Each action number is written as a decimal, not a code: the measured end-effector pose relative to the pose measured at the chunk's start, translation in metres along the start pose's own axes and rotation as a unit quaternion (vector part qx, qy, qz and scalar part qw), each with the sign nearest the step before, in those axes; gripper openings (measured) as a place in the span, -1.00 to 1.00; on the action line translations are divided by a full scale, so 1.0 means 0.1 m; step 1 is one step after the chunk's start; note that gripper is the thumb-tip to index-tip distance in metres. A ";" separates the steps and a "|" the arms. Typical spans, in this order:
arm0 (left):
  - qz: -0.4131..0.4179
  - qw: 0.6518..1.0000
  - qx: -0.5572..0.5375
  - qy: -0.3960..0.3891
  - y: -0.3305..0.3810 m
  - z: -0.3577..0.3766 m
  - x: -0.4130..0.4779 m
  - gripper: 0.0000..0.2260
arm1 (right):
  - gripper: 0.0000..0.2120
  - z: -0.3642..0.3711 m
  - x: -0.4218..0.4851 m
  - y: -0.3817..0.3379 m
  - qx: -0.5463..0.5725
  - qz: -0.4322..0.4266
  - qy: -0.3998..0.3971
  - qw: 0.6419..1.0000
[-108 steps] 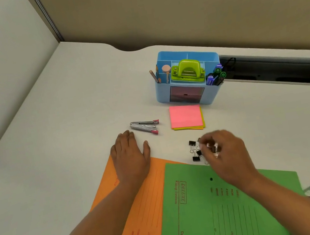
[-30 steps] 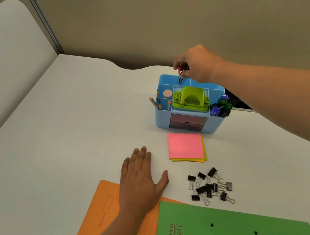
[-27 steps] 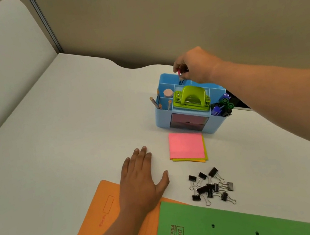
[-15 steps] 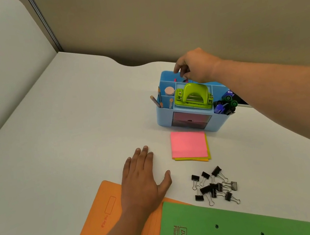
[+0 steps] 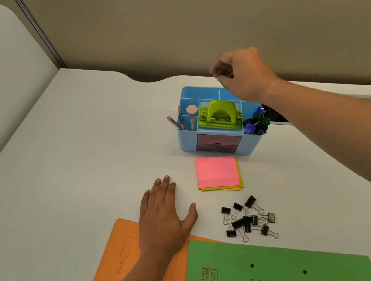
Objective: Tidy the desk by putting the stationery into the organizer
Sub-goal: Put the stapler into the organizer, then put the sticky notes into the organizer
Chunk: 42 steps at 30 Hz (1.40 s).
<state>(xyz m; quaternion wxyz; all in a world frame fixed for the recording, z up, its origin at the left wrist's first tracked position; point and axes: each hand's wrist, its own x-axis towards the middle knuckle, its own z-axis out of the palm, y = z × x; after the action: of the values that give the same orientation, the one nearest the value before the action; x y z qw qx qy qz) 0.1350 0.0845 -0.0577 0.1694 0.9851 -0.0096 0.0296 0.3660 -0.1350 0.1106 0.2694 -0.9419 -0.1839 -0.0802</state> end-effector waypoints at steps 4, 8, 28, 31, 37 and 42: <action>-0.002 1.000 -0.003 0.001 0.01 0.00 0.00 -0.38 | -0.88 -0.16 -0.53 -0.14 0.088 0.000 0.138 0.987; 0.000 1.000 -0.002 0.003 0.01 0.00 0.01 -0.38 | -0.93 -0.14 -1.21 -0.12 0.114 0.056 0.195 0.973; 0.008 1.000 0.010 0.003 0.01 0.01 -0.02 -0.39 | -0.63 0.58 -3.03 0.69 -0.046 0.178 -0.021 0.983; 0.011 1.000 0.010 0.008 0.02 0.00 0.00 -0.42 | -0.62 0.64 -3.06 0.73 -0.062 0.165 -0.025 0.984; 0.052 0.999 -0.011 0.004 0.22 -0.11 0.31 -0.47 | -0.62 0.66 -3.05 0.74 -0.066 0.159 -0.028 0.985; 0.097 0.992 -0.021 -0.074 0.36 -0.20 0.66 -0.47 | -0.62 0.67 -3.06 0.72 -0.069 0.163 -0.023 0.984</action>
<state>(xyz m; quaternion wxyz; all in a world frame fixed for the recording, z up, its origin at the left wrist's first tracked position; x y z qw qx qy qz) 0.1988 0.0563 -0.0225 0.1854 0.9752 -0.1181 -0.0272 0.1165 -0.2489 -0.0569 0.2088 -0.9772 -0.0282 -0.0263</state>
